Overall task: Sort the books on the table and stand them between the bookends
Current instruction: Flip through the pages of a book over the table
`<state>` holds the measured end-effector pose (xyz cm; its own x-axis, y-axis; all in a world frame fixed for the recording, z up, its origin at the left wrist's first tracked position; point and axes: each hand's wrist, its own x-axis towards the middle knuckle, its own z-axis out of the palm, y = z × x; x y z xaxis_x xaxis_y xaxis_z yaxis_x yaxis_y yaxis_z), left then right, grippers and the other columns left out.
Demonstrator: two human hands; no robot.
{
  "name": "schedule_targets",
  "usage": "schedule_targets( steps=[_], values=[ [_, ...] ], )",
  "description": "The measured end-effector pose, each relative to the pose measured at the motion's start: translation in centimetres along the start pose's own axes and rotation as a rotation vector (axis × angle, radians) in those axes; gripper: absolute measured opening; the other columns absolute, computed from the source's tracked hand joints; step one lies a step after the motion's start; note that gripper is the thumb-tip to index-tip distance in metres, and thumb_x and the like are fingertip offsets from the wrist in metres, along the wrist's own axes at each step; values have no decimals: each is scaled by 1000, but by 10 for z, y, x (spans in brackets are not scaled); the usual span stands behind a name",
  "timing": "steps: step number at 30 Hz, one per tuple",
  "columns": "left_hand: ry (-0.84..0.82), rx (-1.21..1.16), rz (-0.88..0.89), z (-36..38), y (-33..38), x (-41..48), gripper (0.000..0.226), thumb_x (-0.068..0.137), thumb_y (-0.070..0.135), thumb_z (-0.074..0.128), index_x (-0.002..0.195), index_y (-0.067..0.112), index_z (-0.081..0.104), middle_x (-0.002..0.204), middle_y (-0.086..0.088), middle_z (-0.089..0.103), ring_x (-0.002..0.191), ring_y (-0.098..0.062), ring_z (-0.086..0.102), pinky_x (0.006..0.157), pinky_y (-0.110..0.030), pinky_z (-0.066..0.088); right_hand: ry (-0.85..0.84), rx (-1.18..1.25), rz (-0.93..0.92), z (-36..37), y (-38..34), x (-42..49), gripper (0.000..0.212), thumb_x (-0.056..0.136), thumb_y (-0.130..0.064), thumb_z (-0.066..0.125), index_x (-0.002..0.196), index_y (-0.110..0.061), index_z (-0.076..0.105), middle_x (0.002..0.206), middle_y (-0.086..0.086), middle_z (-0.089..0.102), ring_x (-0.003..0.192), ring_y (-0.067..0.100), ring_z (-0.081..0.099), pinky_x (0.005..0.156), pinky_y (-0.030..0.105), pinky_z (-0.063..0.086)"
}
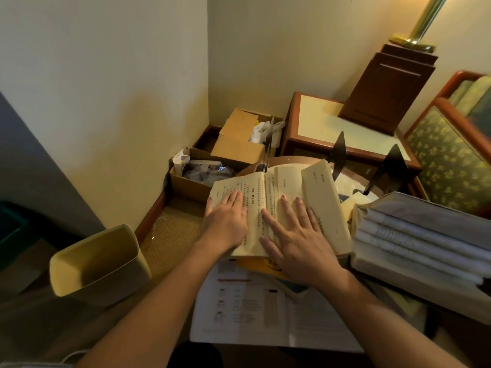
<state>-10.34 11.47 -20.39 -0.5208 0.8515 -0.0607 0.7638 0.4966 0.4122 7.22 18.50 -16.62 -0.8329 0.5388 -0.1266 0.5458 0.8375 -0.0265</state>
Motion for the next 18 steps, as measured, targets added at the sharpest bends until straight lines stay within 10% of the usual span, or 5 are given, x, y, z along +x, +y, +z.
schedule_targets(
  steps=[18],
  values=[
    [30, -112, 68, 16, -12, -65, 59, 107, 41, 19, 159, 23, 0, 167, 8, -4, 152, -5, -12, 124, -42, -10, 2, 10, -17, 5, 2, -2, 65, 95, -74, 5, 152, -49, -16, 161, 2, -32, 143, 30, -37, 122, 53, -11]
  ],
)
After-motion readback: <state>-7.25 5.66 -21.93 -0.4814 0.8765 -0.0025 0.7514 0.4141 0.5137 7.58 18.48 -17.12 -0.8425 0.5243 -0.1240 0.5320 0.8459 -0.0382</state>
